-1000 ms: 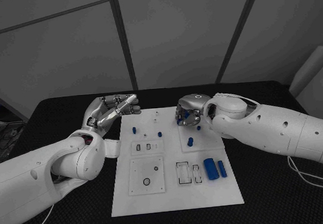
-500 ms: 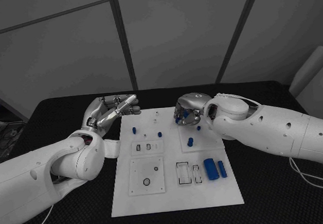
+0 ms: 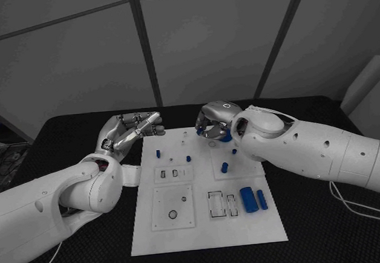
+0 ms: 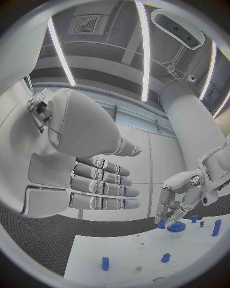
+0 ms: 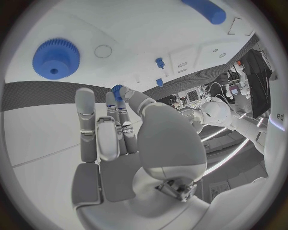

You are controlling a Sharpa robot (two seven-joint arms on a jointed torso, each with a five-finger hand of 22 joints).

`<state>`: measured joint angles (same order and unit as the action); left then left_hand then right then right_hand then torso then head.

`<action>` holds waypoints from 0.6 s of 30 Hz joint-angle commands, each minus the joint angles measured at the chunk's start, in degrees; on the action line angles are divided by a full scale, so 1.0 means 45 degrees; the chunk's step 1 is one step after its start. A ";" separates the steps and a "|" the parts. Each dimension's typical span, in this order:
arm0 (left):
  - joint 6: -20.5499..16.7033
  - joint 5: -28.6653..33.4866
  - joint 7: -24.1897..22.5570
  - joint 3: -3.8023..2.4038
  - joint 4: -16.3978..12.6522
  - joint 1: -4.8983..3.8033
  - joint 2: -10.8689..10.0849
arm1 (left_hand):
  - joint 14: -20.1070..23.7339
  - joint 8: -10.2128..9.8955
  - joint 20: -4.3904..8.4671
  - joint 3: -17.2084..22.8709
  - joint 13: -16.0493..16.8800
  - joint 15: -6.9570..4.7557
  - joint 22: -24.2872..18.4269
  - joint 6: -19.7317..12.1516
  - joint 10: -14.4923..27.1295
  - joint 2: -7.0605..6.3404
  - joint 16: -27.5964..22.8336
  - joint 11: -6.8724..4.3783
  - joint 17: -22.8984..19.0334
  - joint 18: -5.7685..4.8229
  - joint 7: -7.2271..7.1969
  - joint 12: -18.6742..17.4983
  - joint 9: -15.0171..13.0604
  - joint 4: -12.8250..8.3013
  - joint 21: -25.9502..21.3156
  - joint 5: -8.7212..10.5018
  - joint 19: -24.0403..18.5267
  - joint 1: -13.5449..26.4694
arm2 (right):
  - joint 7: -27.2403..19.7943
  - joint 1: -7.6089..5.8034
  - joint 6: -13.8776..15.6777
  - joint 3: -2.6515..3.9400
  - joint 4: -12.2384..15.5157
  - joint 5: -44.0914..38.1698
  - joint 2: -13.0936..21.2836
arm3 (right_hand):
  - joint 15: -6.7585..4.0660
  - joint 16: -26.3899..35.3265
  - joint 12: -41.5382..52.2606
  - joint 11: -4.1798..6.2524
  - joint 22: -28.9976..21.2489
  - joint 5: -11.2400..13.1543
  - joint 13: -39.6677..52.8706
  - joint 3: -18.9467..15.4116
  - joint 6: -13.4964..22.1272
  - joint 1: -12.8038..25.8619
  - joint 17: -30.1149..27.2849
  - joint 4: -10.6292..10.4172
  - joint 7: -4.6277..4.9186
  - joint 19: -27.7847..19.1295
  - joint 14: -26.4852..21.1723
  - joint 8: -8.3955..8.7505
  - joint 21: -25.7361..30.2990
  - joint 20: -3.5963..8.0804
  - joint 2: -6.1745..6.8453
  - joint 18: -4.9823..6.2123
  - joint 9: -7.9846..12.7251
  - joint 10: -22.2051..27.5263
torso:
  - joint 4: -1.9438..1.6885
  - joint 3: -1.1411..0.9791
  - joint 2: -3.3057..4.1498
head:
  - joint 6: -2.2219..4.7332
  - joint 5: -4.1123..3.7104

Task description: Assemble the parts on the task board

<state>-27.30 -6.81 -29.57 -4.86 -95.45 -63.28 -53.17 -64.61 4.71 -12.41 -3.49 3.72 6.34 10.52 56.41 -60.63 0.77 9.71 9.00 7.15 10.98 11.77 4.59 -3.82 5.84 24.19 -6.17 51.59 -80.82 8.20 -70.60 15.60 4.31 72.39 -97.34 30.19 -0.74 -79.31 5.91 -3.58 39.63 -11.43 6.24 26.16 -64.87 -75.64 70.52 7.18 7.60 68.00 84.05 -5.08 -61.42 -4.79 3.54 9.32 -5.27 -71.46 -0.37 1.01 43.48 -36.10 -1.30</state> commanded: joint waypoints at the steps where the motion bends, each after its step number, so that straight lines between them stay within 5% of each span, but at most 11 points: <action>1: 0.0164 -0.0081 -0.0067 -0.0013 -0.0006 -0.0024 0.0034 | -0.0045 -0.0054 -0.0030 -0.0064 -0.0015 0.0012 0.0013 0.0021 0.0015 0.0056 -0.0075 0.0049 0.0011 -0.0125 0.0070 -0.0056 0.0018 -0.0022 0.0045 0.0066 0.0077 0.0118 | -0.0066 -0.0042 0.0921 0.0007 -0.0337 0.0002 -0.0323 | -0.0080 -0.0070 -0.0063 0.0000 0.0052 -0.0092 0.0024 0.0121 -0.0060 -0.0132 0.0032 0.0010 0.0026 0.0036 0.0551 -0.0076 -0.0105 0.0004 0.0003 -0.0096 -0.0022 -0.0084 | -0.0024 -0.0004 0.0013 | 0.0005 0.0001; 18: 0.0151 -0.0081 -0.0064 -0.0016 0.0002 -0.0050 0.0072 | -0.0045 -0.0071 -0.0032 -0.0070 -0.0016 0.0016 0.0010 0.0014 0.0029 0.0059 -0.0092 0.0055 0.0015 -0.0126 0.0074 -0.0076 0.0019 -0.0030 0.0044 0.0066 0.0071 0.0121 | -0.0361 -0.0051 0.0674 0.0001 -0.1751 0.0029 -0.1602 | -0.0062 -0.0075 -0.0090 -0.0020 0.0074 -0.0145 0.0028 0.0150 -0.0056 -0.0094 0.0026 0.0003 0.0051 0.0015 0.0548 -0.0055 -0.0145 -0.0007 0.0057 -0.0098 -0.0023 -0.0080 | 0.0002 -0.0005 0.0025 | -0.0062 0.0130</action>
<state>-27.23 -6.81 -29.54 -4.87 -95.35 -63.38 -52.89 -64.61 4.71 -12.41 -3.49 3.72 6.34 10.51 56.41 -60.63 0.99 9.50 9.00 7.15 10.98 11.76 4.59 -3.82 5.84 24.19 -6.17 51.59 -80.60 7.34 -70.69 18.28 4.27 64.74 -97.27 23.10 -0.74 -79.31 5.86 -3.60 39.89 -11.81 6.31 26.56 -64.83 -75.63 70.61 7.17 7.62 68.00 84.05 -5.25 -61.68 -4.79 3.55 9.34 -5.32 -71.45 -0.45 1.00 43.60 -36.32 -0.79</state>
